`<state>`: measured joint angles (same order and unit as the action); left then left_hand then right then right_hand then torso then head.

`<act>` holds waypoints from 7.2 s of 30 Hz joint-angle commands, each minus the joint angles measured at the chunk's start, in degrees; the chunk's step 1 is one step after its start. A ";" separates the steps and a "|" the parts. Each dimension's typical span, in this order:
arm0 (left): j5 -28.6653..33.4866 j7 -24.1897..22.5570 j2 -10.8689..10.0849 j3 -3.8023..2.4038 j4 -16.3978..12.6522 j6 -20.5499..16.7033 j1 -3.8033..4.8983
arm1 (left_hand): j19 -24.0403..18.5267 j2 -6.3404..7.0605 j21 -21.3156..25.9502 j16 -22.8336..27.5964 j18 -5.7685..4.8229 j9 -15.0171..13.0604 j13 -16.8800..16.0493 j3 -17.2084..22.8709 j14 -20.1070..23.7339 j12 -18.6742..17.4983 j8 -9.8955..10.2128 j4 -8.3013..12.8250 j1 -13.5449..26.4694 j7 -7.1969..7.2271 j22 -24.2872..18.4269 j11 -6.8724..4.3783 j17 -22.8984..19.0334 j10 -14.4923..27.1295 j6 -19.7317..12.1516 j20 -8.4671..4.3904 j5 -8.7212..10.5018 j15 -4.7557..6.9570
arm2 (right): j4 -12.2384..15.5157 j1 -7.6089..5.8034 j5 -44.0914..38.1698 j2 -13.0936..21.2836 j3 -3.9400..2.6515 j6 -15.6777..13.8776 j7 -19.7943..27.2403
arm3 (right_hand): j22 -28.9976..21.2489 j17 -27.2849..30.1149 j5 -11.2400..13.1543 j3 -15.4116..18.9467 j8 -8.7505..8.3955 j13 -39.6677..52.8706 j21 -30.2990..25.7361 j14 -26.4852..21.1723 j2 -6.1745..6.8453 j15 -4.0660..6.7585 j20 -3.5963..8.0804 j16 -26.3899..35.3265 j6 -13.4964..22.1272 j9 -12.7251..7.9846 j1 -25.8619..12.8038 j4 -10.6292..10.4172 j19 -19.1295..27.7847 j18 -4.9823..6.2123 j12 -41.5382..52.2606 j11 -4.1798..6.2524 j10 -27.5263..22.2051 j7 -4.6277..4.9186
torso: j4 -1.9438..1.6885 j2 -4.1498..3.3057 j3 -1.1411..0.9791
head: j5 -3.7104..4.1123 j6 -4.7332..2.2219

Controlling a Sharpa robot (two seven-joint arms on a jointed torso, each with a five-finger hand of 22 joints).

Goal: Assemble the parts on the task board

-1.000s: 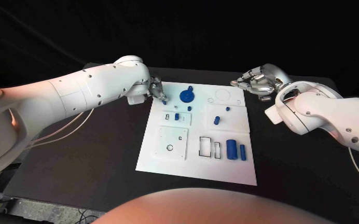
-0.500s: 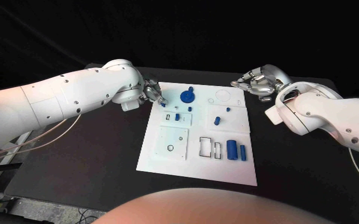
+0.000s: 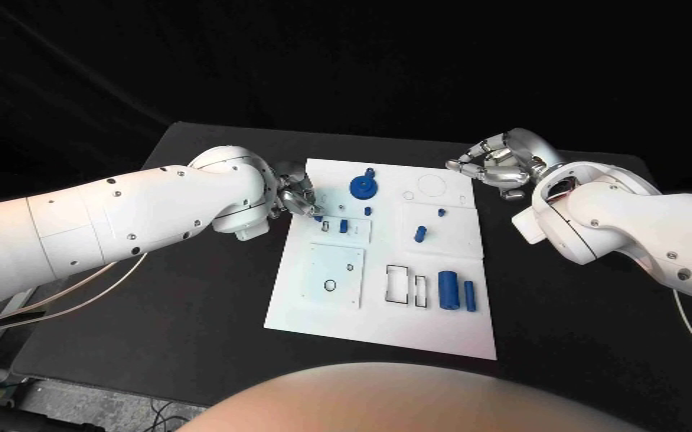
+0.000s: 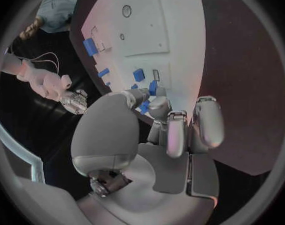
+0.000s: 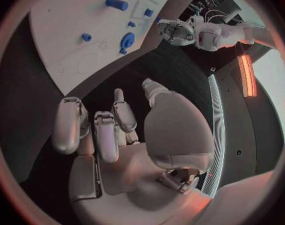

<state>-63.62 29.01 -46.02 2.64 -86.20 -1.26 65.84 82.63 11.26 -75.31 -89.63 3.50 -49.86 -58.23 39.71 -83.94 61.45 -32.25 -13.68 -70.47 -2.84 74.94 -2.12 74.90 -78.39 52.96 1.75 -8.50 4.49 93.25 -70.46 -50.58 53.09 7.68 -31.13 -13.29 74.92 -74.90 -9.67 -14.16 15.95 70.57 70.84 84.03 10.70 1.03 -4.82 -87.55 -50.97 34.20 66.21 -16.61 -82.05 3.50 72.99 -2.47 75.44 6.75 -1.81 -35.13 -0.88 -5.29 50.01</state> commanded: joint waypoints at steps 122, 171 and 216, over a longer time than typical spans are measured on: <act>-5.11 3.56 3.71 0.14 3.98 3.41 -2.11 | 0.64 4.41 -0.15 -0.37 -0.39 -5.72 1.09 2.80 -6.06 -0.81 -0.32 1.90 14.66 1.76 10.92 -0.45 15.10 -0.09 2.66 -0.47 5.10 0.81 | 0.03 0.54 -1.02 0.15 0.00 -0.12 0.80 | 8.99 -9.80 -0.41 0.52 0.42 -0.31 -0.76 4.55 -0.35 0.49 0.11 0.52 0.41 0.30 0.20 -0.06 0.58 0.60 -0.36 0.14 -0.49 -0.01 | 0.09 -0.05 -0.04 | 0.28 -0.01; -16.25 -30.53 6.72 -1.00 4.28 -15.25 -1.53 | -20.15 3.79 53.76 38.09 6.76 15.17 37.85 -16.94 17.71 -36.51 13.05 -1.57 -14.87 -4.38 -9.14 6.68 -26.85 22.18 -5.40 5.07 -7.35 -5.27 | -0.18 0.59 -1.05 -0.11 0.00 -0.58 2.16 | 8.68 -9.04 -1.17 -0.21 0.30 -3.60 -2.21 4.30 -0.99 0.38 0.02 1.00 1.03 0.58 1.23 0.24 1.17 0.85 -3.34 0.02 -3.21 0.13 | 0.16 -0.08 -0.11 | 2.13 -0.01; -33.83 -24.41 16.55 1.08 15.49 -3.41 -2.04 | -12.13 3.01 31.15 13.82 4.24 21.73 47.51 -11.82 6.53 -46.44 19.35 1.42 -16.37 -5.05 4.85 6.95 -12.70 15.80 0.74 5.15 -2.39 -5.40 | 0.03 0.63 -2.78 -0.30 -0.01 -1.25 2.19 | 8.45 -8.45 -1.94 -0.53 0.24 -6.43 -3.23 4.08 -0.77 0.31 -0.04 1.39 1.26 0.71 1.39 0.09 1.59 1.02 -6.06 -0.06 -5.35 0.23 | 0.41 -0.33 -0.13 | 2.29 -0.01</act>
<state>-96.93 3.70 -29.57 3.71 -70.77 -6.25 63.83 70.16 14.09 -43.96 -75.61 8.83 -28.19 -10.76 27.58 -77.03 15.30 -13.26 -12.26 -86.50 -7.87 74.95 4.83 62.14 -62.22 53.46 6.88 -11.09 -0.86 93.19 -69.86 -52.52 52.82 7.68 -32.41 -11.55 74.93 -74.92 -11.32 -14.34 16.39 64.19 67.99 84.03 9.80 1.03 -4.82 -86.44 -50.01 34.83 67.11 -16.44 -80.82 3.50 67.09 -2.55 70.41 6.88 -1.38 -35.51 -1.03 -3.03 50.00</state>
